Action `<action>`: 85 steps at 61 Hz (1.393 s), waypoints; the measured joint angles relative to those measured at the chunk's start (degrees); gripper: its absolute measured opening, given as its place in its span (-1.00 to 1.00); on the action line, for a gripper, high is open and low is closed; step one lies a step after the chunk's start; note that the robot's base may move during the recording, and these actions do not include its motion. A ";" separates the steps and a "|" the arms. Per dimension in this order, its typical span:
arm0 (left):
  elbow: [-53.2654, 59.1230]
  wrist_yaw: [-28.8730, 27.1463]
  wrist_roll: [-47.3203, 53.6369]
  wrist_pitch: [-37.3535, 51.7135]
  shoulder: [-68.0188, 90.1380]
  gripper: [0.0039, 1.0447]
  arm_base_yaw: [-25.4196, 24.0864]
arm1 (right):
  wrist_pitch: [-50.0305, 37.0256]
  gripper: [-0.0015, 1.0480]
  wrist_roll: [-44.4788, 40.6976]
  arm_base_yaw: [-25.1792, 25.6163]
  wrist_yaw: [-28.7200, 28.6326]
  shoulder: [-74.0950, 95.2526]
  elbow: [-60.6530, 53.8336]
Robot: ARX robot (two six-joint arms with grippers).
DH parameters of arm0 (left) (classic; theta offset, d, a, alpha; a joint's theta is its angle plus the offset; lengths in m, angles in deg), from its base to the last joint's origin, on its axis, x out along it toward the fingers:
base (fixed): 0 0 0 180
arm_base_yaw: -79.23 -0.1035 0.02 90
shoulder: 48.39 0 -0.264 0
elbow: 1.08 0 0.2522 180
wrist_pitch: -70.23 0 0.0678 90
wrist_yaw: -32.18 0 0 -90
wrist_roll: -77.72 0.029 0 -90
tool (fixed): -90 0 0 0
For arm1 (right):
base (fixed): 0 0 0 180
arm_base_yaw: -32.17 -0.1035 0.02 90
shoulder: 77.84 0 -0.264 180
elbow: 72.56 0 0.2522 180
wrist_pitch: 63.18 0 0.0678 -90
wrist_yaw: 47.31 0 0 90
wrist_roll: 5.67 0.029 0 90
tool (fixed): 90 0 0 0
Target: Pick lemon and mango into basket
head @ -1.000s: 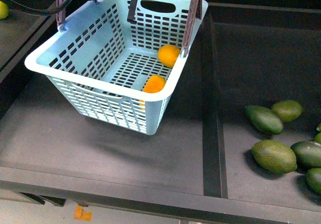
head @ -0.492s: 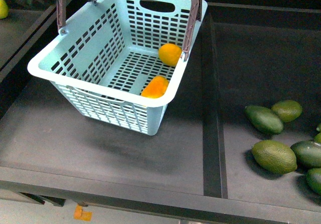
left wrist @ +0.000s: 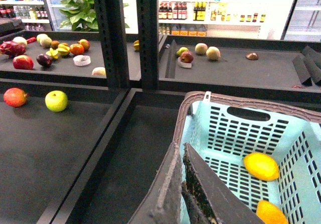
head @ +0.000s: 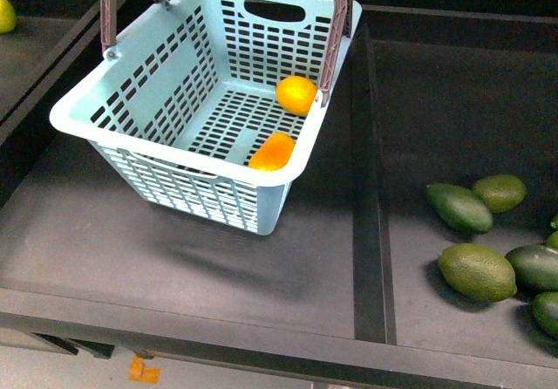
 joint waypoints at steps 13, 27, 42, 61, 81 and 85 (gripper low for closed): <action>7.10 2.51 0.37 -2.82 -9.81 -0.94 -2.49 | -0.02 0.83 0.00 0.00 0.00 0.00 0.00; 13.29 6.99 0.55 -5.07 -17.81 -0.94 -7.50 | 0.00 0.83 0.00 0.00 0.00 0.00 0.00; 15.56 7.41 0.59 -15.65 -31.04 -0.94 -7.56 | 0.00 0.83 0.00 0.00 0.00 0.00 0.00; 16.11 7.41 0.59 -29.46 -46.45 -0.94 -7.56 | -0.02 0.83 0.00 0.00 -0.02 0.00 0.00; 16.11 7.39 0.61 -39.76 -57.18 -0.94 -7.58 | -0.02 0.83 0.00 0.00 0.00 0.00 0.00; 16.11 7.39 0.59 -42.21 -59.63 -0.94 -7.58 | -0.02 0.83 0.00 0.00 0.00 0.00 0.00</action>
